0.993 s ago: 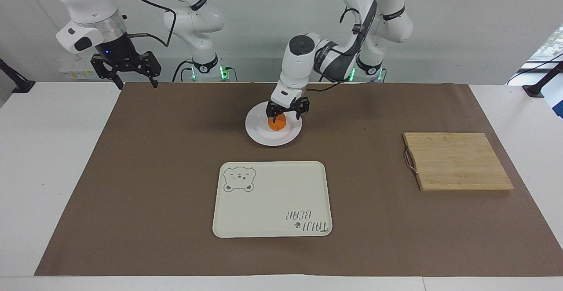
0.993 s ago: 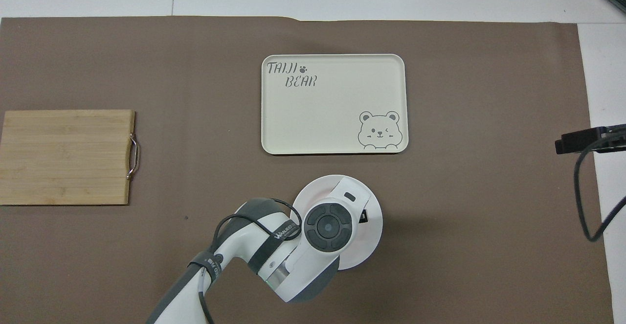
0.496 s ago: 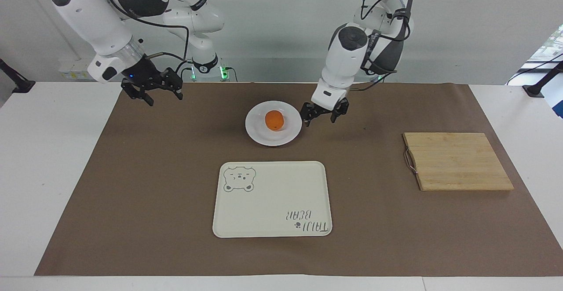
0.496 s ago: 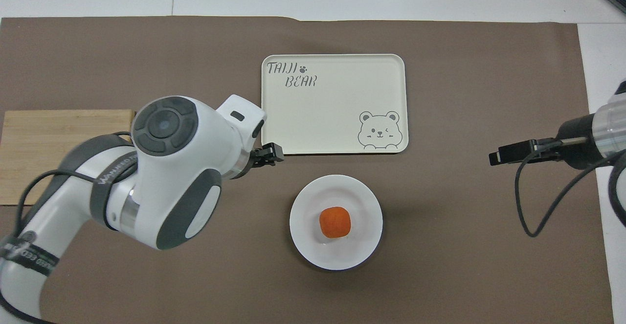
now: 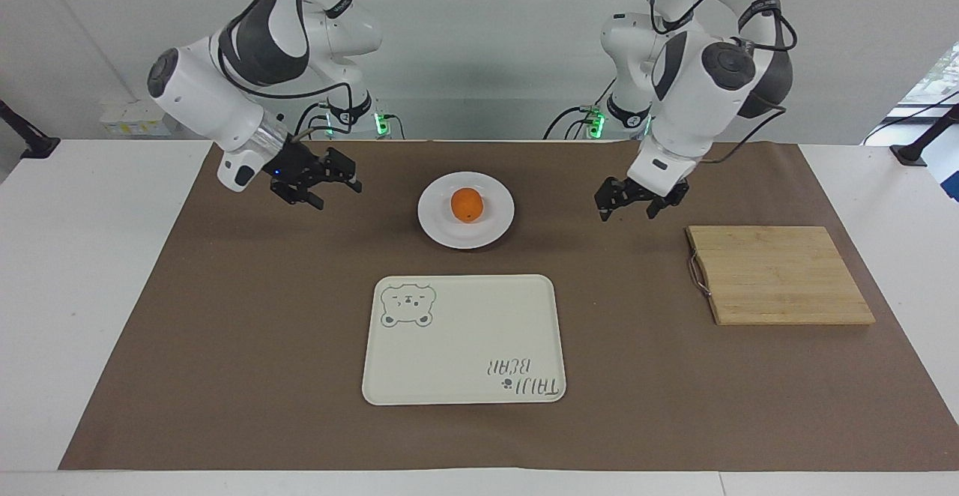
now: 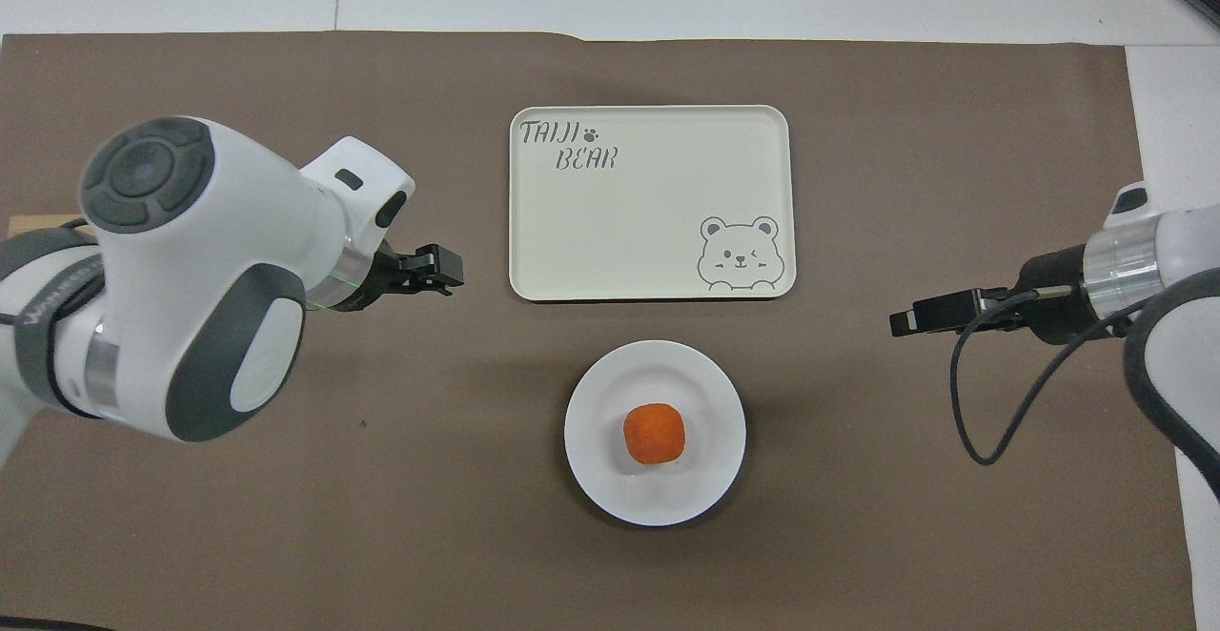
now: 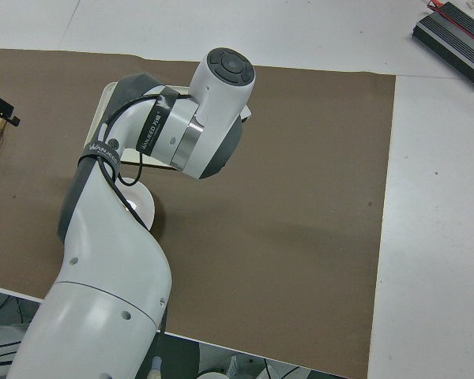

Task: Place orange and plate with both arms
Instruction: 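Withdraw the left gripper while the right gripper reaches the plate rim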

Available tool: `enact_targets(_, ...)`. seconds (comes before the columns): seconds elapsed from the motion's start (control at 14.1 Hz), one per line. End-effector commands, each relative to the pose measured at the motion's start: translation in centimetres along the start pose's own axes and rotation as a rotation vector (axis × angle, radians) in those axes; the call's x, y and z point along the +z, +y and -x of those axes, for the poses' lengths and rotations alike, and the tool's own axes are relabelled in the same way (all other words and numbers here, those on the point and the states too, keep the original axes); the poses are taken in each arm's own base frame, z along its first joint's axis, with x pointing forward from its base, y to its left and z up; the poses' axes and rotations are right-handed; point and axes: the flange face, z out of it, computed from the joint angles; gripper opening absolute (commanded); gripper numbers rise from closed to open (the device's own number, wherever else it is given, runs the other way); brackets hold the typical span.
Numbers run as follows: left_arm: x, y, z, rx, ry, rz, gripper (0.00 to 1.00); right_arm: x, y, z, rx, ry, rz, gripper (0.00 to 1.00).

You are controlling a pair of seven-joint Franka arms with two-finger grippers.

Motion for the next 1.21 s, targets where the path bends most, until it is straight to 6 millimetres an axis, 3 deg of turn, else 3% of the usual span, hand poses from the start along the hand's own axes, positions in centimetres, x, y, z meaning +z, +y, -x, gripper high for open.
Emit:
enact_targets(0.0,-1.8,-4.6,-0.6,0.075,-0.023,0.007,1.00,4.5,0.1,1.4,-0.011,0.014,-0.101,1.00)
enact_targets(0.35,-5.5,-11.5,-1.3,0.145,-0.011,-0.082,1.00,9.0,2.6,3.2,-0.028,0.004,-0.189,1.00)
enact_targets(0.64,-8.0,-12.5,-1.3,0.138,0.003,-0.143,1.00,13.0,4.8,5.6,-0.002,0.032,-0.272,1.00)
enact_targets(0.85,-10.1,-12.4,-1.0,0.112,-0.020,-0.135,1.00,14.5,4.8,6.8,0.026,0.015,-0.295,1.00)
enact_targets(0.99,-10.4,-12.0,-1.1,0.006,0.004,-0.131,1.00,16.2,3.4,8.0,0.047,0.011,-0.335,1.00)
enact_targets(1.13,-10.7,-12.2,-1.0,0.012,0.027,-0.140,1.00,16.8,3.8,8.5,0.059,0.013,-0.329,1.00)
